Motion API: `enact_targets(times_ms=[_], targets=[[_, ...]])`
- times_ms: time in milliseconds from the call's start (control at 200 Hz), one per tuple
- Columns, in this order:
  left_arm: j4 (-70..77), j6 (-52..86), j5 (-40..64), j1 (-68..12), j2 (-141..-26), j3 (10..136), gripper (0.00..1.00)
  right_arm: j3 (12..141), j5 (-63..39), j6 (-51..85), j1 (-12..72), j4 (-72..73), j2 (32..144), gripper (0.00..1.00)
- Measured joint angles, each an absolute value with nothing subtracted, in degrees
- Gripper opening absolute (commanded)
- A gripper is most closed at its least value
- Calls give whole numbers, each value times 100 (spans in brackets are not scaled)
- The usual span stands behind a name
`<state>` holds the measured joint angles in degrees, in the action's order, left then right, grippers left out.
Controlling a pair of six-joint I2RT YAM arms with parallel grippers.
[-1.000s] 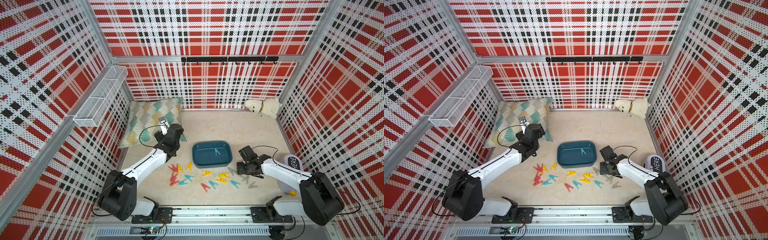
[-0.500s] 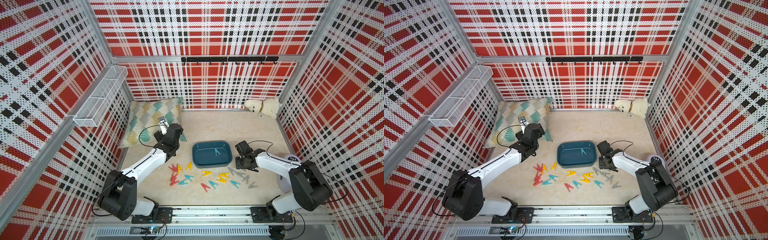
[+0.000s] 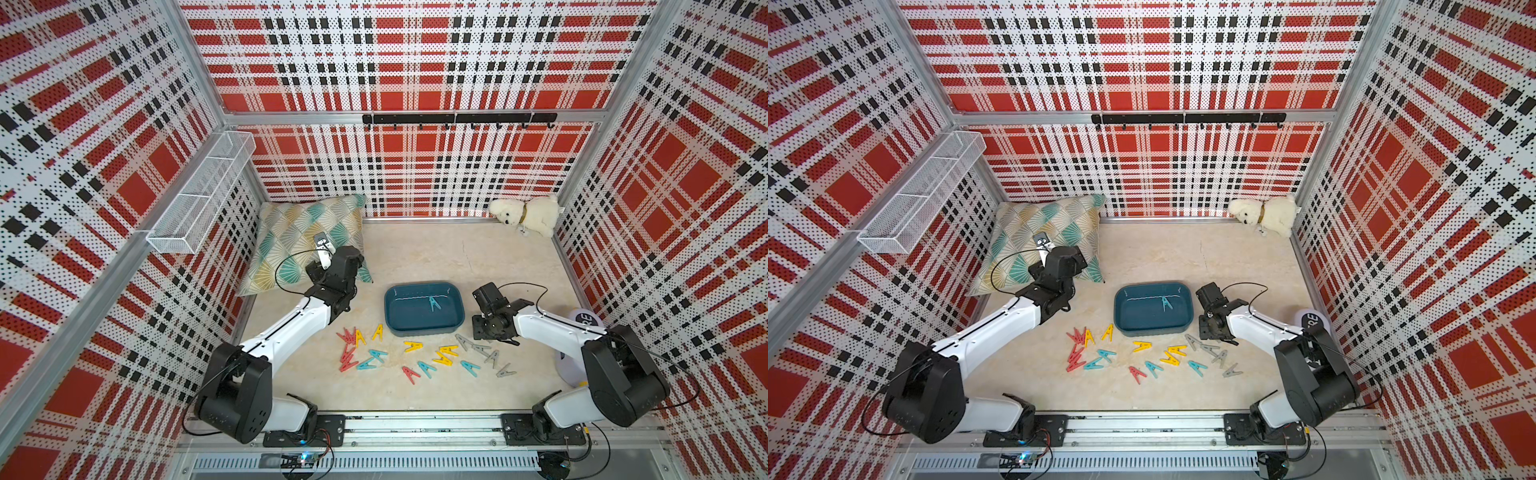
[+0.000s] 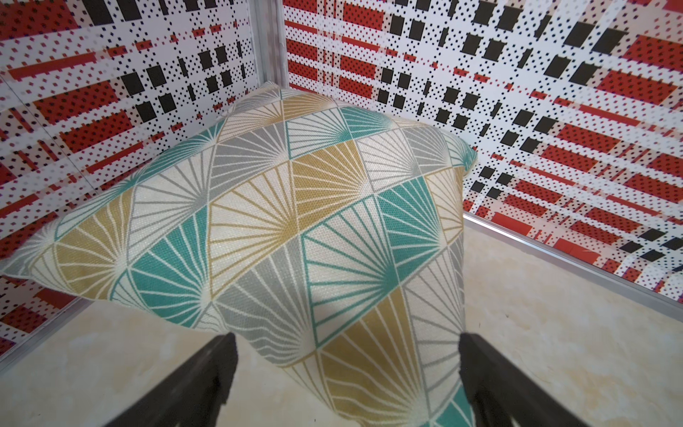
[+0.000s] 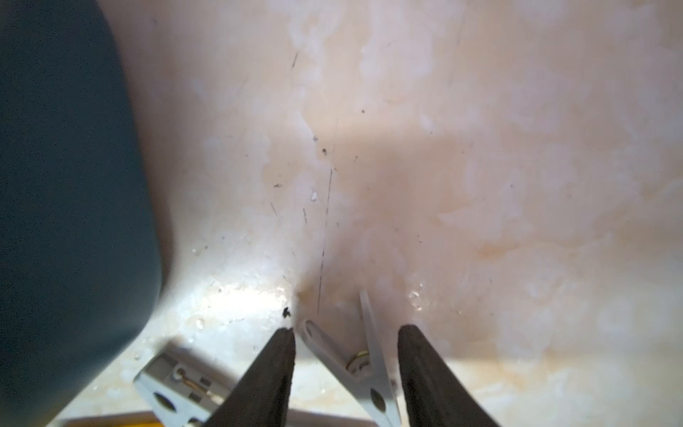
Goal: Put the clothespins into the storage box
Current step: Pick up the clothespin from the center of the board.
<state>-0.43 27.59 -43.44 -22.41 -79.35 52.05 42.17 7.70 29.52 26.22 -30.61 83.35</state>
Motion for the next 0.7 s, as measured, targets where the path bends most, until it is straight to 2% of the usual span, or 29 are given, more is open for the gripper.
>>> enact_targets(times_ms=[130, 311, 466, 701], targets=[[-43, 2762, -4316, -2241, -7902, 5205, 99, 4101, 773, 2965, 2622, -3057, 8256, 42], [-43, 2762, -4276, -2241, -7870, 5205, 99, 3957, 773, 2971, 2622, -3020, 8261, 40], [-40, 2762, -4265, -2241, -7819, 5205, 99, 3957, 773, 2969, 2622, -3009, 8265, 32], [-40, 2762, -4265, -2241, -7813, 5201, 99, 3962, 775, 2965, 2622, -3017, 8261, 32]])
